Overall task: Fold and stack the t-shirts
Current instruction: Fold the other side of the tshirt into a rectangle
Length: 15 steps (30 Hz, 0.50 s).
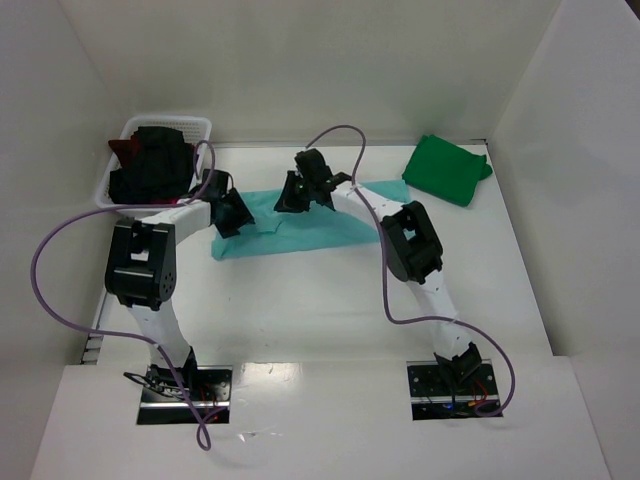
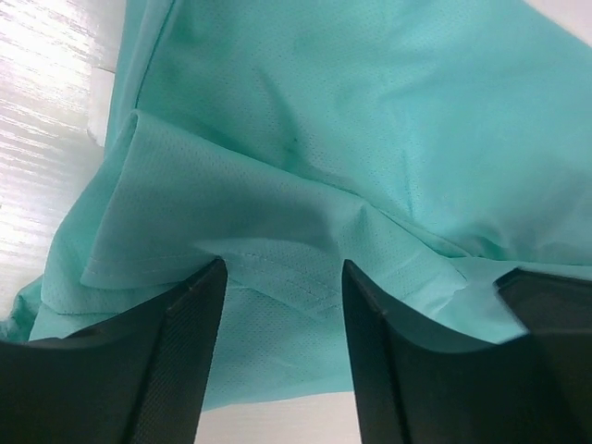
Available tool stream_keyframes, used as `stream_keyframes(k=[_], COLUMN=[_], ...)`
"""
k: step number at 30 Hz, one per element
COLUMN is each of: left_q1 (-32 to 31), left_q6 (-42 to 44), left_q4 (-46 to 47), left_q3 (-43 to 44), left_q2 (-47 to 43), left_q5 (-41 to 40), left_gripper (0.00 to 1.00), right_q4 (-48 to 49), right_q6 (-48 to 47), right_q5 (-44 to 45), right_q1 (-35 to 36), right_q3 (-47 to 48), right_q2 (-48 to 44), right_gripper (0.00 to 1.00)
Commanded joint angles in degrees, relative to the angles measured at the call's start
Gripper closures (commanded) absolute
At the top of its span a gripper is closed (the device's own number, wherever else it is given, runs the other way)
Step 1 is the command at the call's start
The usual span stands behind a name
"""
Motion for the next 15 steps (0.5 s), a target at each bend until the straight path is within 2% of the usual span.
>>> stream_keyframes(k=[1,5,10,15], left_q1=[0.3,0.3,-1.0,-2.2], left_q6=[-2.3,-5.0,-9.6,-15.1], left_q4=[0.9,0.9,2.0,6.1], left_q3=[-0.8,-2.2,-4.9,-9.9], left_q2=[-3.3,-6.9,-8.7,-7.6], left_q5=[-0.9,-2.0,-2.5,-3.2], left_gripper=[0.37,0.31,0.31,0.39], right_q4=[-0.7,1.3,3.5,5.8], right_q6=[-2.2,-2.7,-3.2,-3.7], right_q5=[2.2,2.2,2.2,1.7], right_q1=[-2.0,-4.7,-7.0,-8.6], right_q3=[-0.9,-6.6,-12.7,-19.9], right_q2=[-5.3,-9.5,-15.1,-19.5], right_gripper=[0.8,0.77,0.75,0.73])
